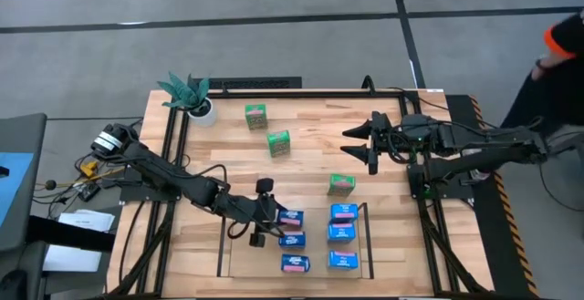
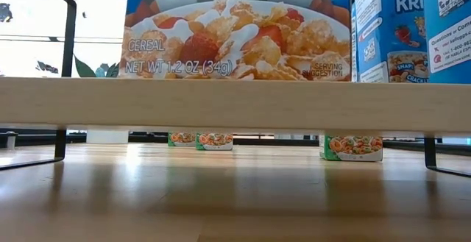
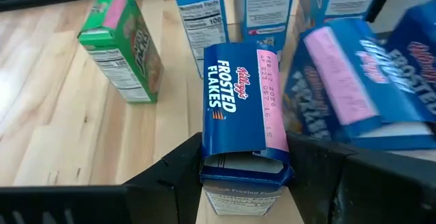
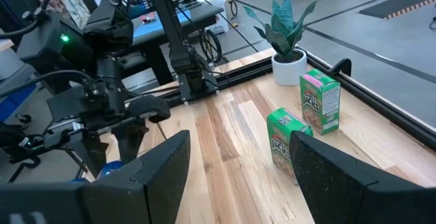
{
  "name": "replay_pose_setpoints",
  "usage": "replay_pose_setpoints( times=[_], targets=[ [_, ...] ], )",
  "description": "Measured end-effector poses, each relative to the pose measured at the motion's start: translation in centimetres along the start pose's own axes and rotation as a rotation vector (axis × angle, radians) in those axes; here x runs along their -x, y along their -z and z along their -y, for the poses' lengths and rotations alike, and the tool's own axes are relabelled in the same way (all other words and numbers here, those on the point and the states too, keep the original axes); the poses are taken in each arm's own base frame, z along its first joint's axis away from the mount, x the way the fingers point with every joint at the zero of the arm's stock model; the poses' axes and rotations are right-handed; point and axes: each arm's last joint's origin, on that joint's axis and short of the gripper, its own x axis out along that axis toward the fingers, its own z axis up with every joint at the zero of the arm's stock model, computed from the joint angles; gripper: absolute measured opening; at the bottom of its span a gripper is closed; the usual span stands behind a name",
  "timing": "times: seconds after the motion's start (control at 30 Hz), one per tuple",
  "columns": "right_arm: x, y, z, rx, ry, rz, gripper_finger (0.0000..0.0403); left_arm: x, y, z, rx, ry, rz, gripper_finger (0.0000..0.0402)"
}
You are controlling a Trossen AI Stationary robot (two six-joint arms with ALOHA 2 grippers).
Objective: Stack cereal on shelf
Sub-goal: Put the blue cereal box on the shelf aligned with the other blue cereal box
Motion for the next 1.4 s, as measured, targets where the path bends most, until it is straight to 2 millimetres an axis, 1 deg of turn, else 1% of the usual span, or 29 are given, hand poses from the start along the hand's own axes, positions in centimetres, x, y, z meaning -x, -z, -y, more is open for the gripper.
replay_pose_setpoints(
  times=[0.17, 0.33, 0.87, 1.07, 1.3, 1.4],
  targets=[
    [0.0, 0.0, 0.0, 0.000, 0.000, 0.000, 0.0276, -0.2, 0.3, 0.2, -0.008, -0.041, -0.007, 0.0162],
    [0.0, 0.0, 0.0, 0.000, 0.000, 0.000, 0.0276, -0.6, 0.5, 0.5, 0.004, -0.036, -0.004, 0.0162],
    [0.0, 0.0, 0.0, 0.000, 0.003, 0.001, 0.0276, -0.5, 0.5, 0.8, 0.005, -0.014, -0.012, 0.0167],
    [0.0, 0.0, 0.0, 0.000, 0.003, 0.001, 0.0276, -0.5, 0.8, 0.9, 0.002, 0.016, -0.031, 0.0189],
    [0.0, 0.0, 0.1, 0.000, 0.003, 0.001, 0.0276, -0.5, 0.8, 1.0, 0.009, 0.028, -0.029, 0.0237],
    [0.0, 0.0, 0.0, -0.001, 0.002, 0.001, 0.0276, -0.5, 0.8, 1.0, 0.034, 0.052, -0.032, 0.0251]
  ],
)
